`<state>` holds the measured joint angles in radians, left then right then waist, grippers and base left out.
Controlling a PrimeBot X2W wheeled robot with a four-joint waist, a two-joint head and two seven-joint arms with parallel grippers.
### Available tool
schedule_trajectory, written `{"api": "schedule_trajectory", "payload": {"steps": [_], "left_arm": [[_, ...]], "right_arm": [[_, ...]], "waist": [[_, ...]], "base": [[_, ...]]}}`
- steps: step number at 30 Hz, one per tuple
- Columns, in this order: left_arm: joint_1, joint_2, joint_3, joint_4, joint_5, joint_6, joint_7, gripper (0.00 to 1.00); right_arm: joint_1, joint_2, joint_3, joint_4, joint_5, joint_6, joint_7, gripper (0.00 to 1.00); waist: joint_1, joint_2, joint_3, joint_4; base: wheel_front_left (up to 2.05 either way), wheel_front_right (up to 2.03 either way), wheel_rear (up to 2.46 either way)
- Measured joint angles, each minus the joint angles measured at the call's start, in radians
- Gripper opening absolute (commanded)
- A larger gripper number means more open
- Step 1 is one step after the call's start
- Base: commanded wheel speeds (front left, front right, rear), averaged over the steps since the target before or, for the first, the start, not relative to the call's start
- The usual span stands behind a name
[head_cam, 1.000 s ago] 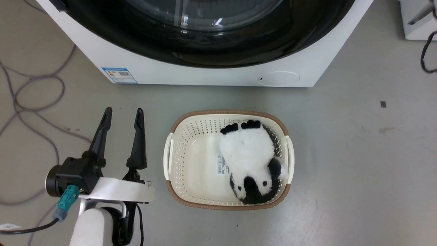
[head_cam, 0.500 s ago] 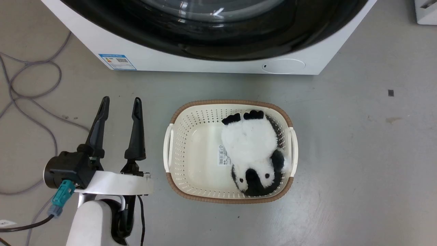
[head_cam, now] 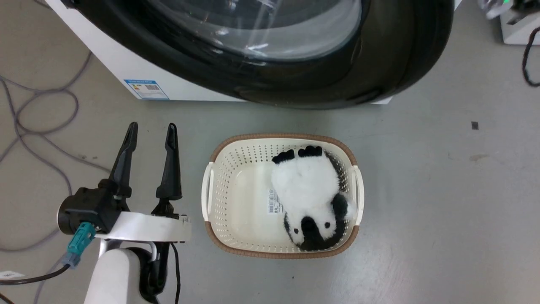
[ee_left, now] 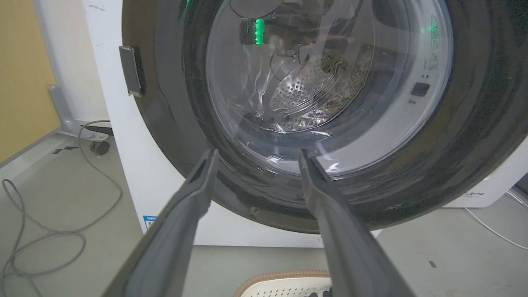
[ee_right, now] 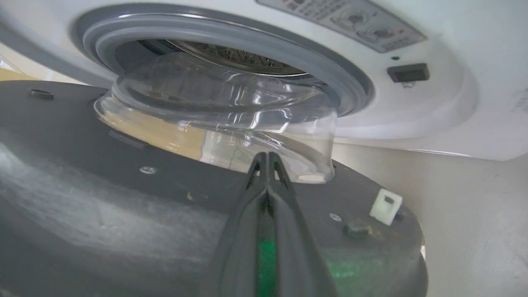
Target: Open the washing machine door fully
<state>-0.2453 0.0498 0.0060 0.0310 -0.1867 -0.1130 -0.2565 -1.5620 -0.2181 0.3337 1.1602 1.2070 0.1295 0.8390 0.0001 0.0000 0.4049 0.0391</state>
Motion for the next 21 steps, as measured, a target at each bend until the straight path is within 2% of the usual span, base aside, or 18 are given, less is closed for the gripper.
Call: {"api": "schedule_trajectory", "payload": {"steps": [21], "left_arm": [[0.129, 0.0, -0.018, 0.073, 0.044, 0.008, 0.0, 1.0]], "right_arm": [[0.368, 0.01, -0.013, -0.178, 0.066, 0.0, 0.145, 0.0]], "waist": [[-0.0001, 0.0, -0.195, 0.008]], "base": [[0.0, 0.0, 0.0]]}}
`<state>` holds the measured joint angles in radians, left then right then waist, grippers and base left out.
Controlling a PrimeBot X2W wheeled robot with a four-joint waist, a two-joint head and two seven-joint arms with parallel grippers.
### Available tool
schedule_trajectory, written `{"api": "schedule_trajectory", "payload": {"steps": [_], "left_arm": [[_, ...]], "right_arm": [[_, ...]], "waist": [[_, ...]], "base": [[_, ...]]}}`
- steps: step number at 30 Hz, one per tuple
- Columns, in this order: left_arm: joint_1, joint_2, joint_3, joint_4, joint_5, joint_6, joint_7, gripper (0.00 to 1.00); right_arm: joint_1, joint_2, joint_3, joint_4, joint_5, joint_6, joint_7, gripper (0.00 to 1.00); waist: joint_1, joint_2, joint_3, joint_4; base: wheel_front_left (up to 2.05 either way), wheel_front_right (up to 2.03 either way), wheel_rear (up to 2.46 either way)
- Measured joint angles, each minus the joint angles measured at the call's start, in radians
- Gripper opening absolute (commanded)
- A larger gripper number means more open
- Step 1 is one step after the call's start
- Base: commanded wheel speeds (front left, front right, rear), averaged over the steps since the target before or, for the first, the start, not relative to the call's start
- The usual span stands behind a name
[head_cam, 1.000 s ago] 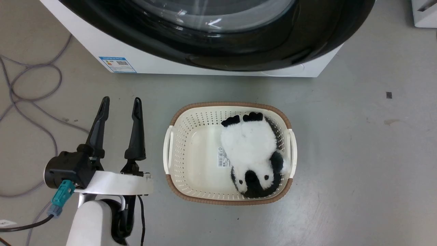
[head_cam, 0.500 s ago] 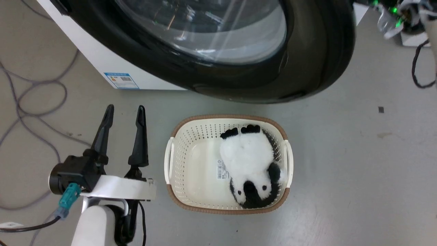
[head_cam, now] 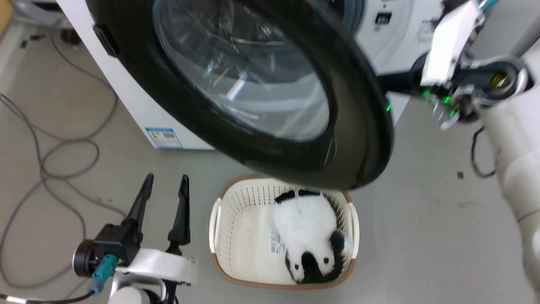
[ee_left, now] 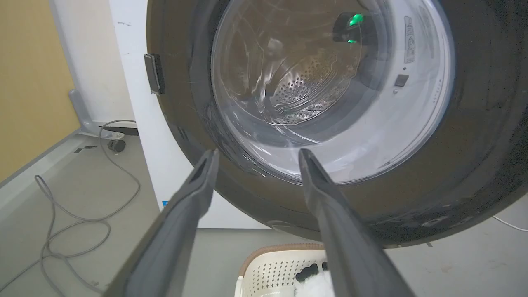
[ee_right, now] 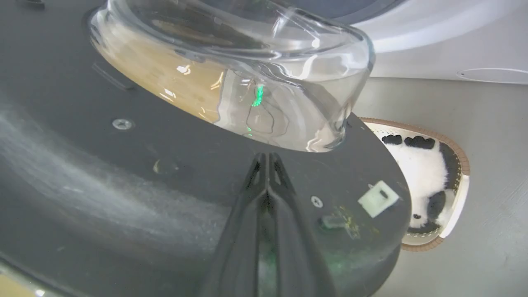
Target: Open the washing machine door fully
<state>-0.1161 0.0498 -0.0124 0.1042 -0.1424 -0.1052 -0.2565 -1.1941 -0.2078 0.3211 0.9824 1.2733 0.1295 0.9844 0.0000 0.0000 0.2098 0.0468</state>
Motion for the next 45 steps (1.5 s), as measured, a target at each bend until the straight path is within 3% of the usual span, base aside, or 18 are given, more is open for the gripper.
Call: {"api": "schedule_trajectory", "payload": {"steps": [13, 24, 33, 45], "left_arm": [[0.073, 0.0, -0.026, 0.032, 0.007, 0.014, 0.0, 1.0], [0.097, 0.0, -0.04, 0.047, 0.009, 0.014, 0.0, 1.0], [0.097, 0.0, -0.048, 0.057, 0.008, 0.014, 0.0, 1.0], [0.097, 0.0, -0.058, 0.061, 0.006, 0.019, 0.0, 1.0]], "right_arm": [[0.222, 0.07, -0.013, -0.139, 0.029, 0.0, 0.072, 0.0], [0.348, 0.139, 0.01, -0.253, 0.063, 0.0, 0.14, 0.0], [0.416, 0.146, 0.108, -0.352, 0.141, 0.0, 0.156, 0.0], [0.43, 0.153, 0.295, -0.407, 0.288, 0.0, 0.026, 0.0]], "waist": [[-0.0002, 0.0, -0.111, 0.017], [-0.0002, 0.0, -0.139, 0.037], [-0.0001, 0.0, -0.14, 0.042], [-0.0001, 0.0, -0.129, 0.042]], "base": [[0.0, 0.0, 0.0], [0.0, 0.0, 0.0], [0.0, 0.0, 0.0], [0.0, 0.0, 0.0]]}}
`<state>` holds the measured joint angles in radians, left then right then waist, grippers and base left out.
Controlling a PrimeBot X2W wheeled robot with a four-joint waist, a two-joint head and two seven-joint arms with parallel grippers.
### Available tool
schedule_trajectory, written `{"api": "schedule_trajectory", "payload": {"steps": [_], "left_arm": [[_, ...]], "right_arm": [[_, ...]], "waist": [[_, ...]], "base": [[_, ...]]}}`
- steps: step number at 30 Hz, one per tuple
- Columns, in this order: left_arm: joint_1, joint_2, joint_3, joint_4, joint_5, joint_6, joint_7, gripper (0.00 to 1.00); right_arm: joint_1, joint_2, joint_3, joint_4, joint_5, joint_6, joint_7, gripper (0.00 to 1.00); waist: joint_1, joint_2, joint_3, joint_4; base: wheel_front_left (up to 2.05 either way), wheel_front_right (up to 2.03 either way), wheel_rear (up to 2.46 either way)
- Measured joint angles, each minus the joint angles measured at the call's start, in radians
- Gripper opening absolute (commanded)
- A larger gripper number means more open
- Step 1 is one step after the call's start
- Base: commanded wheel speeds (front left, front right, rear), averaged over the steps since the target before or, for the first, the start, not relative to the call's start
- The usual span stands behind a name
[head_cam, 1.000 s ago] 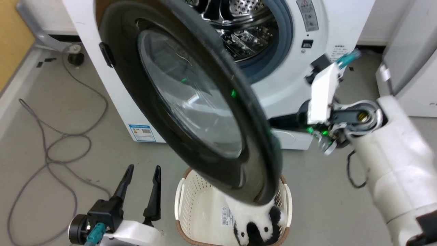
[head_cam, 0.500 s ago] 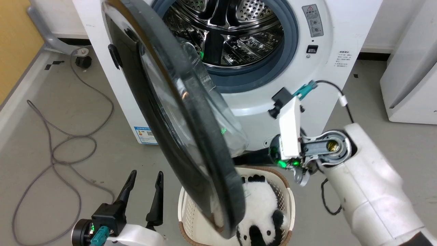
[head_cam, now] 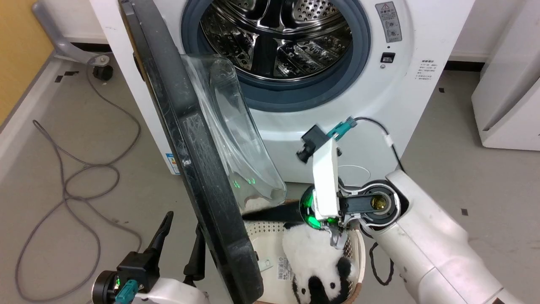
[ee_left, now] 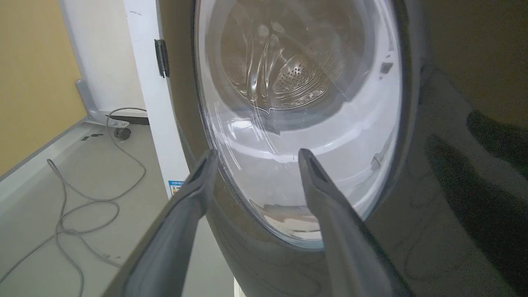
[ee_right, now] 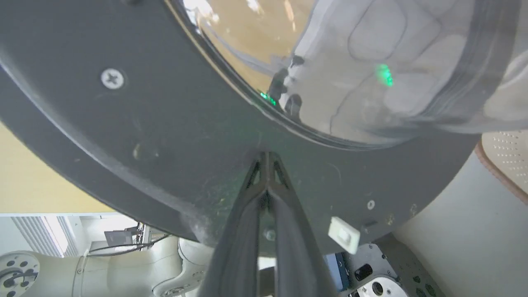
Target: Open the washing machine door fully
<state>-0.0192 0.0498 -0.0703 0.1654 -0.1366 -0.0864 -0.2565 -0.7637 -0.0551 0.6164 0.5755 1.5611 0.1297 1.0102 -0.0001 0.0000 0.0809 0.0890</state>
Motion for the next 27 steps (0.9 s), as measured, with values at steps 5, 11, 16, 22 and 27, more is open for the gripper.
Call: {"api": "schedule_trajectory", "payload": {"steps": [5, 11, 16, 22, 27], "left_arm": [[0.0, 0.0, 0.001, 0.0, -0.007, 0.005, 0.0, 1.0], [0.002, 0.0, 0.006, 0.0, -0.016, 0.015, 0.0, 1.0], [0.017, 0.0, 0.013, 0.001, -0.016, 0.023, 0.0, 1.0], [0.03, 0.0, 0.027, 0.005, -0.016, 0.026, 0.0, 1.0], [0.032, 0.0, 0.053, 0.007, -0.013, 0.026, 0.0, 1.0]], "right_arm": [[0.022, 0.002, -0.049, -0.037, -0.028, 0.0, -0.232, 1.0], [0.168, -0.003, -0.146, -0.093, -0.061, 0.0, -0.514, 1.0], [0.315, -0.039, -0.237, -0.138, -0.11, 0.0, -0.747, 1.0], [0.482, -0.078, -0.311, -0.153, -0.238, 0.0, -1.016, 1.0], [0.569, -0.102, -0.363, -0.132, -0.413, 0.0, -1.207, 1.0]], "waist": [[0.0001, 0.0, -0.002, -0.003], [0.0001, 0.0, -0.016, -0.014], [0.0001, 0.0, -0.038, -0.029], [0.0001, 0.0, -0.057, -0.054], [0.0, 0.0, -0.062, -0.064]], "base": [[0.0, 0.0, 0.0], [0.0, 0.0, 0.0], [0.0, 0.0, 0.0], [0.0, 0.0, 0.0], [0.0, 0.0, 0.0]]}}
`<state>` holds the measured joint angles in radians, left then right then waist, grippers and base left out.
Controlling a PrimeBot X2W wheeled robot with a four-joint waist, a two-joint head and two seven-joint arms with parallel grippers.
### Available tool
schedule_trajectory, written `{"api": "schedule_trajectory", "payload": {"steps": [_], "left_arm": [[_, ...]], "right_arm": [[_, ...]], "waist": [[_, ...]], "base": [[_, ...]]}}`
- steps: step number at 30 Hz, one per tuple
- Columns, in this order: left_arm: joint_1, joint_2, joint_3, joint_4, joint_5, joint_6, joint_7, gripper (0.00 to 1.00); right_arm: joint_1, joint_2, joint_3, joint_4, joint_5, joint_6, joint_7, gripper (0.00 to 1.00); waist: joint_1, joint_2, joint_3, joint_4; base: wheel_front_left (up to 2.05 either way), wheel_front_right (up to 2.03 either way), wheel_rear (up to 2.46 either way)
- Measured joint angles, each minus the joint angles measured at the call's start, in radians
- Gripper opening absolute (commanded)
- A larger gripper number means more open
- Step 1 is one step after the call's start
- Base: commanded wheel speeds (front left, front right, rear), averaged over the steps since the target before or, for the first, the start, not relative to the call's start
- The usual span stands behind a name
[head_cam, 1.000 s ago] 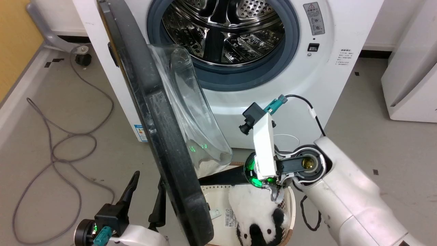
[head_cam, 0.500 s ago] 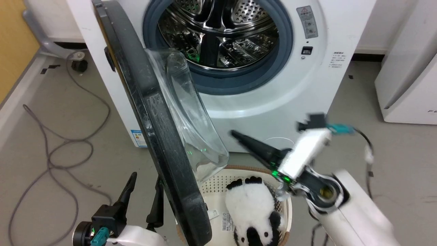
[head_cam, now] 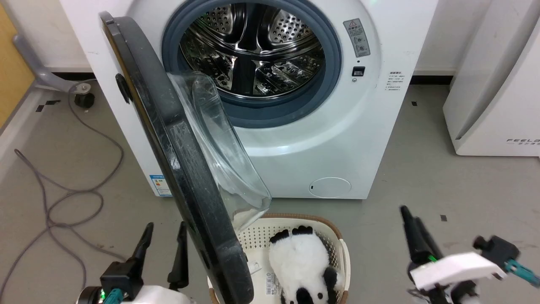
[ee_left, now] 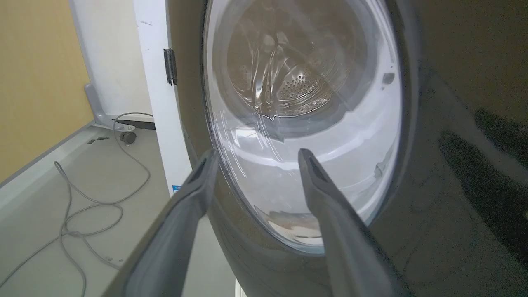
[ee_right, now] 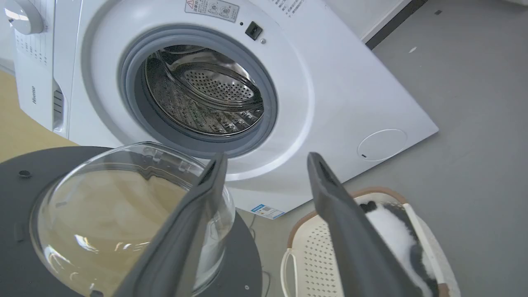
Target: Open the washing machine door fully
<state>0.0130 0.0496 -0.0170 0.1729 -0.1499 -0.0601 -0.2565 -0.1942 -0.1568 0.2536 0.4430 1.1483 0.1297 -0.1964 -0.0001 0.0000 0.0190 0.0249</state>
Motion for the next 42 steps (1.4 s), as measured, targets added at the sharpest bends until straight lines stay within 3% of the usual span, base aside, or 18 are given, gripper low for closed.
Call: {"api": "schedule_trajectory", "payload": {"steps": [5, 6, 11, 15, 20, 34, 35, 36, 42], "left_arm": [[0.009, 0.0, 0.023, 0.003, 0.003, 0.0, 0.0, 1.0], [0.009, 0.0, 0.03, 0.003, 0.007, 0.0, 0.0, 1.0], [0.009, 0.0, 0.038, 0.007, 0.014, 0.0, 0.0, 1.0], [0.009, 0.0, 0.04, 0.011, 0.017, -0.001, 0.0, 1.0], [0.009, 0.0, 0.041, 0.017, 0.025, -0.001, 0.0, 1.0], [0.01, 0.0, 0.044, 0.021, 0.033, -0.001, 0.0, 1.0], [0.01, 0.0, 0.043, 0.025, 0.033, -0.001, 0.0, 0.23], [0.011, 0.0, 0.043, 0.028, 0.032, -0.003, 0.0, 0.0], [0.012, 0.0, 0.043, 0.033, 0.031, -0.005, 0.0, 0.0]], "right_arm": [[0.048, 0.001, -0.108, 0.003, -0.261, 0.0, -0.054, 1.0], [0.062, 0.01, -0.165, -0.026, -0.402, 0.0, -0.06, 1.0], [0.119, 0.081, -0.296, -0.211, -0.774, 0.0, -0.061, 1.0], [0.151, 0.098, -0.297, -0.323, -0.94, 0.0, -0.014, 1.0], [0.202, 0.101, -0.27, -0.394, -1.002, 0.0, 0.051, 1.0], [0.234, 0.102, -0.242, -0.389, -1.007, 0.0, 0.072, 1.0], [0.234, 0.102, -0.24, -0.389, -1.007, 0.0, 0.072, 1.0], [0.234, 0.102, -0.239, -0.389, -1.007, 0.0, 0.073, 1.0], [0.234, 0.102, -0.236, -0.389, -1.008, 0.0, 0.076, 1.0]], "waist": [[0.0001, 0.0, 0.001, -0.006], [0.0001, 0.0, 0.002, -0.008], [0.0, 0.0, 0.002, -0.007], [0.0, 0.0, 0.004, -0.005], [0.0001, 0.0, 0.002, 0.002], [0.0001, 0.0, 0.002, -0.005], [0.0001, 0.0, 0.003, -0.006], [0.0001, 0.0, 0.002, -0.007], [0.0001, 0.0, 0.0, -0.01]], "base": [[0.0, 0.0, 0.0], [0.0, 0.0, 0.0], [0.0, 0.0, 0.0], [0.0, 0.0, 0.0], [0.0, 0.0, 0.0], [0.0, 0.0, 0.0], [0.0, 0.0, 0.0], [0.0, 0.0, 0.0], [0.0, 0.0, 0.0]]}}
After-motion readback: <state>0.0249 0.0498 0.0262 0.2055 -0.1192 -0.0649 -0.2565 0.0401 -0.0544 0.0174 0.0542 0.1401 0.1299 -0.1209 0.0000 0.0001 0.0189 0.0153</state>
